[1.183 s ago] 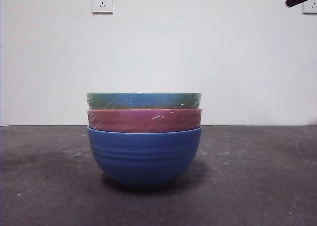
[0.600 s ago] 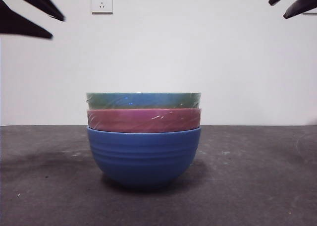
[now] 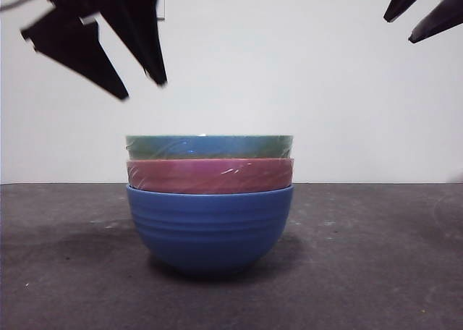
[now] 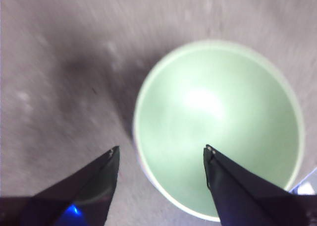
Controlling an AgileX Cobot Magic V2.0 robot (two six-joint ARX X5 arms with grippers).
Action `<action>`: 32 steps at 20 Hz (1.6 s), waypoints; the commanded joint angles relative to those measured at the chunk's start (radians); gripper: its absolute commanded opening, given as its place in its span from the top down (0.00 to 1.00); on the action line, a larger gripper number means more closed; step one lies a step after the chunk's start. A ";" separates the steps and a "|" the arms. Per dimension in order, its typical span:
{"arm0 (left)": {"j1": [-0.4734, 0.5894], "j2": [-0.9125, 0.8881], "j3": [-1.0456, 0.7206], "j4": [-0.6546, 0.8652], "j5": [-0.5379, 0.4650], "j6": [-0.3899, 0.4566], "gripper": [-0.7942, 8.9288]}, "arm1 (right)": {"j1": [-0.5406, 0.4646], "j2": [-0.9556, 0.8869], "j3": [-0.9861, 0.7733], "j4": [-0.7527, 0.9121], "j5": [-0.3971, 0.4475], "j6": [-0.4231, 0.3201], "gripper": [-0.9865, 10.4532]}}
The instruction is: Pick up the green bowl on the top,put the green bowl on the left,pick up the red bowl in the middle,put the red bowl on the right
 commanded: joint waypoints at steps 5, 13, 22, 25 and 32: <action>-0.032 0.135 -0.003 0.001 -0.065 0.020 0.63 | 0.003 0.001 0.001 0.001 0.003 -0.005 0.75; -0.037 0.139 -0.003 0.023 -0.084 0.019 0.93 | 0.003 0.001 0.001 0.002 0.003 -0.005 0.75; -0.031 0.138 0.018 0.068 -0.083 0.019 0.93 | 0.002 0.001 0.001 0.002 0.003 -0.005 0.75; -0.017 0.132 0.071 0.042 -0.084 0.019 0.93 | 0.002 0.001 0.001 0.002 0.003 -0.005 0.75; 0.060 0.053 0.256 -0.197 -0.185 0.089 0.93 | 0.002 0.001 0.001 0.001 0.003 -0.005 0.75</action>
